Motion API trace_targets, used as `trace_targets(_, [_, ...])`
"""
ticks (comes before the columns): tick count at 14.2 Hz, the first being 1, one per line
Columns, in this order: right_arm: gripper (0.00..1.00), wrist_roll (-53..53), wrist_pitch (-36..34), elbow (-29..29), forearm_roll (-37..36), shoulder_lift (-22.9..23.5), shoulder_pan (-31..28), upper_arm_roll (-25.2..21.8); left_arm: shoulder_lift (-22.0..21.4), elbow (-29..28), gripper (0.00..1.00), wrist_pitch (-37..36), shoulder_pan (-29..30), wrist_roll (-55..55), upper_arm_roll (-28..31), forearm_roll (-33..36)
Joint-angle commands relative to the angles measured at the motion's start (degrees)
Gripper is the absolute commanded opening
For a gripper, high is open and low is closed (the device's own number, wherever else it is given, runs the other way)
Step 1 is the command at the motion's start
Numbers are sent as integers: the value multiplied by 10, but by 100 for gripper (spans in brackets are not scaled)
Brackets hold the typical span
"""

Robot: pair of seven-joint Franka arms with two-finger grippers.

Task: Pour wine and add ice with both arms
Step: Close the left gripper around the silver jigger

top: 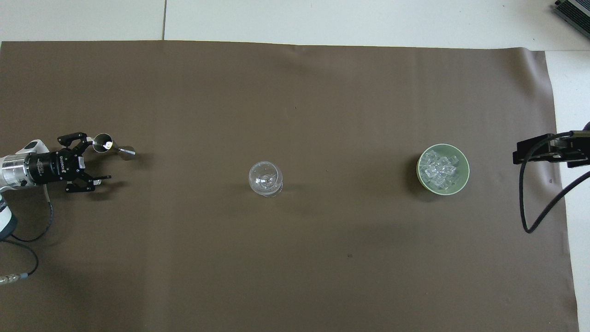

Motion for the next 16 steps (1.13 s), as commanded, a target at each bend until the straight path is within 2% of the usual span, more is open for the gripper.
trace_targets(1, [100,-9,7,-11,15,-9,-7,2,-21,-37,98,6,-9,10,2,-20])
trace_targets(4, [100,-9,7,-11,15,-9,-7,2,-38,-81,97,28,-14,35,3,-41])
trace_targets(16, [100,-9,7,-11,15,-9,-7,2,-40,-60,90,60,-24,-71,3,-59])
